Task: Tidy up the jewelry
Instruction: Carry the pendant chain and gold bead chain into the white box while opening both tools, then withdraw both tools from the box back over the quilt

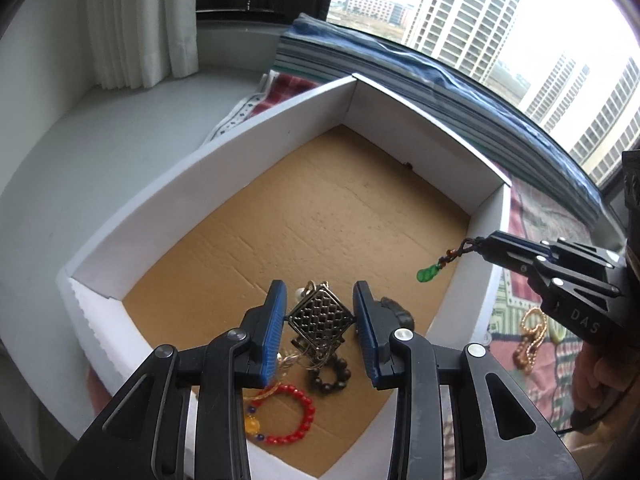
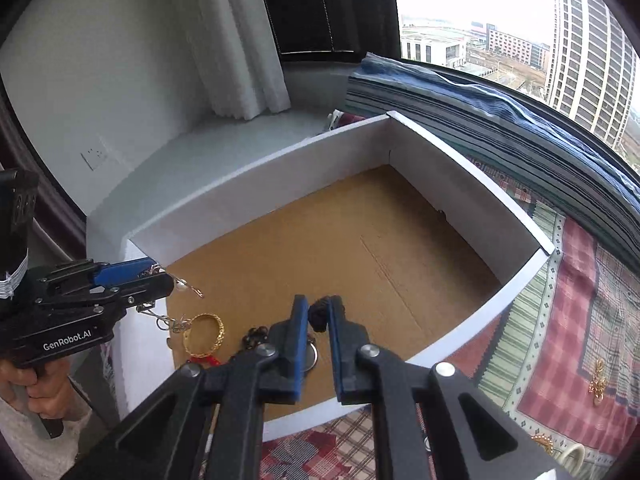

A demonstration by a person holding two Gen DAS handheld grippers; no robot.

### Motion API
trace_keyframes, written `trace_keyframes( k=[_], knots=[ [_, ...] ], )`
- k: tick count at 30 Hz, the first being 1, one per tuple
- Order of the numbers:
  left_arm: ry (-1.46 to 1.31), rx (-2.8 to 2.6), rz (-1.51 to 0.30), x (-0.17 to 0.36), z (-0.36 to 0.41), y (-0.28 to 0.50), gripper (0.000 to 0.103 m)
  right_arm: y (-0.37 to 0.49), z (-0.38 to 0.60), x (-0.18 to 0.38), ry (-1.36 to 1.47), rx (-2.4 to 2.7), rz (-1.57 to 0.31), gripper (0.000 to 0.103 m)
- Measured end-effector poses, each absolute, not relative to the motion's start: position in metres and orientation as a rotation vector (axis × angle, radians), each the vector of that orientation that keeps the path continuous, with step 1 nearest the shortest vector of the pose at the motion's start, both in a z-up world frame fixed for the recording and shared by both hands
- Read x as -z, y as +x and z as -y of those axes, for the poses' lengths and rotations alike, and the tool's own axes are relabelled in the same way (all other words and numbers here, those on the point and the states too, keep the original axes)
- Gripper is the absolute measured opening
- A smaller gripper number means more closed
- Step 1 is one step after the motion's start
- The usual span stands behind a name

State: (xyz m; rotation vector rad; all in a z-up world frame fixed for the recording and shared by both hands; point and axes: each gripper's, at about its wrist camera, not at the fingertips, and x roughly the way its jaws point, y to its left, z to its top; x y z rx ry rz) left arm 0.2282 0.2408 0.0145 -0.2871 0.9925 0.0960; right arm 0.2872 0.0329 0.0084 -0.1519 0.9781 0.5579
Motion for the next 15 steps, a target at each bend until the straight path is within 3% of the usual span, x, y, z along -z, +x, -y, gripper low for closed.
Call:
trace_keyframes(
  k=[3,4,5,6,7,11,15],
  knots=[
    [-0.257,-0.119,-0.996,-0.002,-0.236,0.239,0.036,0.297,-0.033,0.004,-0.145,-0.543,-0.992,0.012],
    [-0.239,-0.143,-0.996,0.001,-0.234,0.241,0.049,0.299,-0.032,0.007,-0.137,-0.54,-0.994,0.014],
    [-0.222,-0.168,-0.998,0.002,-0.231,0.243,0.07,0.3,-0.03,0.007,-0.123,-0.536,-0.992,0.021],
    [-0.213,-0.184,-0.989,0.001,-0.23,0.241,0.076,0.299,-0.026,0.007,-0.104,-0.527,-0.984,0.043],
    [-0.209,-0.189,-0.971,-0.001,-0.229,0.237,0.079,0.297,-0.022,0.004,-0.085,-0.523,-0.974,0.054],
    [-0.204,-0.173,-0.942,-0.012,-0.223,0.213,0.083,0.276,-0.001,-0.008,-0.066,-0.481,-0.928,0.054],
    [-0.179,-0.151,-0.898,-0.022,-0.203,0.177,0.091,0.239,0.024,-0.013,-0.105,-0.389,-0.878,0.066]
  ],
)
